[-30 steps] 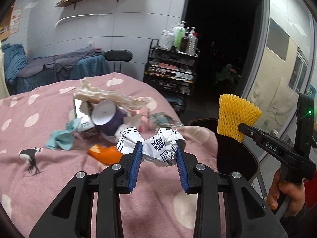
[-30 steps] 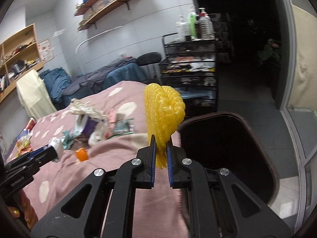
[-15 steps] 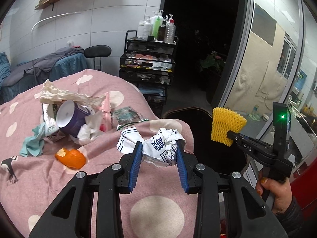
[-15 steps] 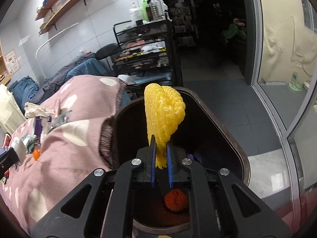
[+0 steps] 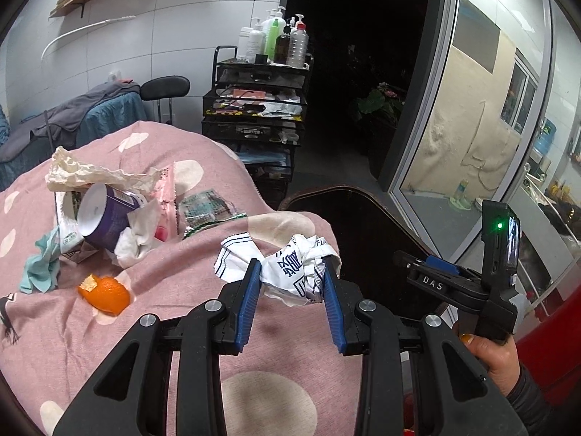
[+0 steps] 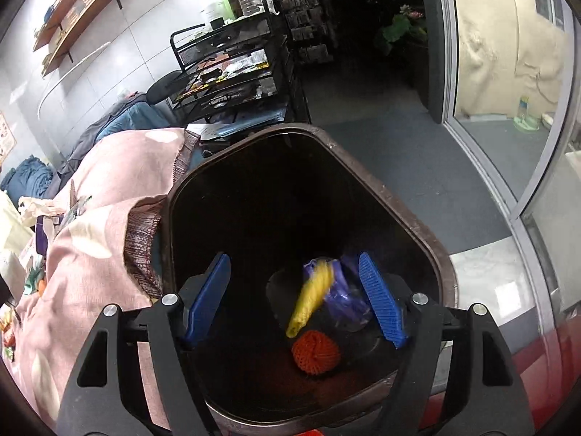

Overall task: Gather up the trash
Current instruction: 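Carry the yellow mesh net to the bin and release it with right tool, then lower the white paper into the bin and open the left tool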

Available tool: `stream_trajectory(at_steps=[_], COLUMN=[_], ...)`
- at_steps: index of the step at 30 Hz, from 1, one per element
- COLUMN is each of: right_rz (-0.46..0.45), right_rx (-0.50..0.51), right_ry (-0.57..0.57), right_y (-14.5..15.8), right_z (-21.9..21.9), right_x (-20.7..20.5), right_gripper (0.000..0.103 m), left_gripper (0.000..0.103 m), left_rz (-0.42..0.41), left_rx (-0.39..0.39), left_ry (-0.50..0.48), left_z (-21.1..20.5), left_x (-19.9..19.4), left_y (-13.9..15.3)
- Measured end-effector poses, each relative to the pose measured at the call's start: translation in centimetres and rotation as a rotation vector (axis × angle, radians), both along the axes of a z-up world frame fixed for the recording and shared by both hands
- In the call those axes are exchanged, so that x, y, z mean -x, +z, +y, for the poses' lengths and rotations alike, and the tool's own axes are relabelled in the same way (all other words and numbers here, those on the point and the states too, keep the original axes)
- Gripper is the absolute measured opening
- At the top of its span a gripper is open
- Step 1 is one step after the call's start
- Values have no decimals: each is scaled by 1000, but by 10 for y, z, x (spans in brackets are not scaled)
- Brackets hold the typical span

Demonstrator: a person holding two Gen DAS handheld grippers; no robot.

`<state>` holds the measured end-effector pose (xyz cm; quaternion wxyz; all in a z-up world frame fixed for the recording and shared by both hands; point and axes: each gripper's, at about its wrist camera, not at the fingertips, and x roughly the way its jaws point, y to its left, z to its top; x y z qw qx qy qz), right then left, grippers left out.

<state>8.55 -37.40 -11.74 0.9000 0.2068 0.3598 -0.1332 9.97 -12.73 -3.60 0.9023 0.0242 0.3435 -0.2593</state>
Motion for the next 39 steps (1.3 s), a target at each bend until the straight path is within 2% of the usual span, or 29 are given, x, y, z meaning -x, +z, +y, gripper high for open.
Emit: stream_trajectory(at_steps=[5, 16, 21, 33, 35, 36, 38, 39], right_rz=[-40, -101, -101, -87, -84, -83, -82, -81], right_rx=[20, 73, 65, 57, 56, 56, 57, 58], right_ry=[-41, -148, -195, -234, -239, -241, -247, -250], right_y=[12, 34, 37, 35, 35, 34, 34, 34], right_z=[-6, -30, -44, -56, -58, -58, -58, -59], right_x=[9, 28, 32, 35, 35, 36, 36, 36], right_gripper=[80, 80, 80, 80, 80, 81, 83, 83], left_gripper=[34, 34, 34, 37, 42, 49, 71, 76], left_rz=[16, 52, 94, 118, 121, 120, 116, 108], left_rx=[-14, -86, -109, -195, -206, -207, -207, -206], left_ry=[-40, -150, -184, -228, -227, -227, -229, -226], left_z=[-20, -89, -111, -146, -147, -148, -146, -145], left_x=[-4, -17, -27, -29, -30, -30, -30, -29], left_y=[-3, -11, -19, -39, -41, -42, -42, -41])
